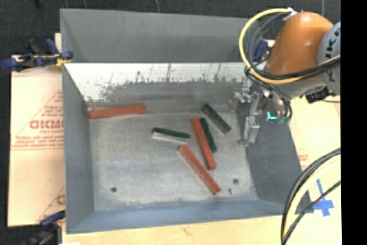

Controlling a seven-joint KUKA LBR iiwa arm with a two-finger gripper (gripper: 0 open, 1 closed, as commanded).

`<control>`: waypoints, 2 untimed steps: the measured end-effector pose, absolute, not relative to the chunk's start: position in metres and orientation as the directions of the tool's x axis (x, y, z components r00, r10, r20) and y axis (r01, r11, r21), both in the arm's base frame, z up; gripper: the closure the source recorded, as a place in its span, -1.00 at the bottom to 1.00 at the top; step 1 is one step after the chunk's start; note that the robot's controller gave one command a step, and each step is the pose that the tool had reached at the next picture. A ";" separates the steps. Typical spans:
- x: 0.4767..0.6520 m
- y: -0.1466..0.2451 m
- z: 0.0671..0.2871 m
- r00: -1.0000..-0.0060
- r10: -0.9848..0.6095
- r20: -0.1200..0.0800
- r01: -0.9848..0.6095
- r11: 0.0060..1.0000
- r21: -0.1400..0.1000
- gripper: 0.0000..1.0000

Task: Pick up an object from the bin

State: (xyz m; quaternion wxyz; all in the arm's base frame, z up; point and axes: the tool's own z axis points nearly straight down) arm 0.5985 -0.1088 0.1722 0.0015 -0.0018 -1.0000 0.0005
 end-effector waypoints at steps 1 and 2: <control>0.600 -0.109 0.177 -1.000 0.002 -0.005 0.002 1.000 -0.002 -1.00; 0.623 -0.119 0.142 -0.999 0.049 -0.016 0.049 0.999 -0.001 -1.00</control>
Offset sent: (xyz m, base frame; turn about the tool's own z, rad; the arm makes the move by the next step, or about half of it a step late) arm 0.0354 -0.0177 -0.0641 0.0831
